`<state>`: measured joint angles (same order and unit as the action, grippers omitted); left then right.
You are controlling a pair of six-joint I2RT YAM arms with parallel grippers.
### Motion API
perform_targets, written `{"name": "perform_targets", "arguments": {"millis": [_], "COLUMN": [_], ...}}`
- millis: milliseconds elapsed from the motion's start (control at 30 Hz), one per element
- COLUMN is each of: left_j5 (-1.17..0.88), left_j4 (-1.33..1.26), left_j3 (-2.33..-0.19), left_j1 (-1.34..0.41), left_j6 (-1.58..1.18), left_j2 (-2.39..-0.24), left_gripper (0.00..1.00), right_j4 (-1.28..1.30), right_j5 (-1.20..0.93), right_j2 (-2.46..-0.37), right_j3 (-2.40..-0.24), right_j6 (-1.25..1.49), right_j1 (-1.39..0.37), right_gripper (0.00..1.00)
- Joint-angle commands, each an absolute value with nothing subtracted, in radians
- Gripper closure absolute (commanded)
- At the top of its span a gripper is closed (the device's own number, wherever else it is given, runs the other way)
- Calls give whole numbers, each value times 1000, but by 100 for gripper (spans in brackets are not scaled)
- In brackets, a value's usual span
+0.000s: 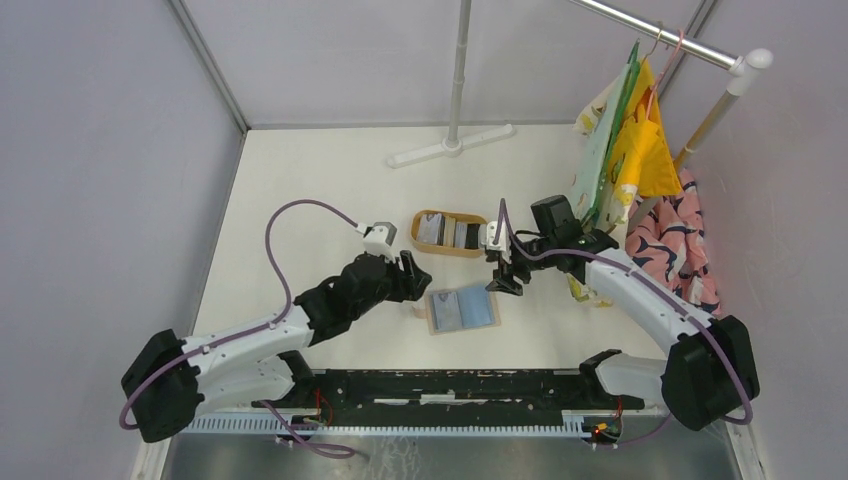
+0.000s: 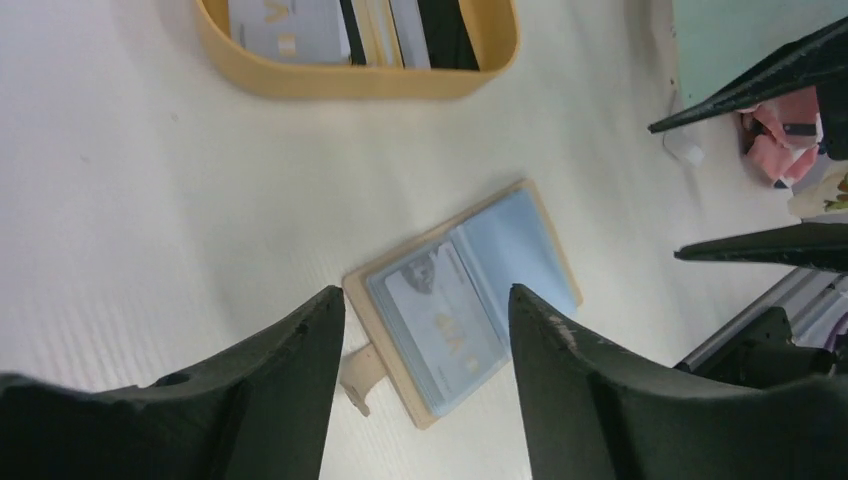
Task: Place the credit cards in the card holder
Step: Turn over the card slot in the card holder, then pick up the credit card from the storage box.
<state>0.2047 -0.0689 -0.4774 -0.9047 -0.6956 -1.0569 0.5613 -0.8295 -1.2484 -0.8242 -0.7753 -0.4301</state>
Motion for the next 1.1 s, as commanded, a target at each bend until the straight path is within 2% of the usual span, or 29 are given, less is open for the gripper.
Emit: {"name": "perform_targets", "arguments": {"millis": [0,33,67,133,167,333,500,600,800,933,1067], "left_j5": [368,391,413,428,422,317,-25,-126,-162,-143,-110], "left_j4": [-26,-35,-49,-73,-81,-100,-268,-314,-326,-298,-250], "left_j3": [-535,-538,-544,-557,-567,-628,-574,-584,-615,-634,-677], "left_j1": [-902,-901,-900,-893,-886,-795,-573,-512,-503,-496,-488], "left_j6": [-528,-515,-503,-487,-477,-492,-594,-616,-612,-602,-565], "left_j2": [-986,-988,-997,-1024,-1042,-1133,-1188,-1241,-1303,-1350,-1402], "left_gripper": [25,17,10,1,0,0,1,2,6,10,15], "right_j4": [403,377,346,312,296,259,176,46,-125,-196,-321], "right_j5": [-596,-593,-609,-672,-697,-599,-542,-469,-349,-403,-504], "right_j2": [-1198,-1194,-1194,-1210,-1221,-1318,-1435,-1500,-1602,-1649,-1719], "right_j3": [-831,-837,-846,-870,-885,-988,-1063,-1066,-1032,-996,-938], "right_j6": [-878,-877,-863,-836,-813,-713,-528,-303,172,410,595], "right_j1": [-430,-431,-431,-432,-433,-485,-499,-498,-498,-474,-449], "right_gripper": [25,17,4,2,2,2,2,2,2,2,11]}}
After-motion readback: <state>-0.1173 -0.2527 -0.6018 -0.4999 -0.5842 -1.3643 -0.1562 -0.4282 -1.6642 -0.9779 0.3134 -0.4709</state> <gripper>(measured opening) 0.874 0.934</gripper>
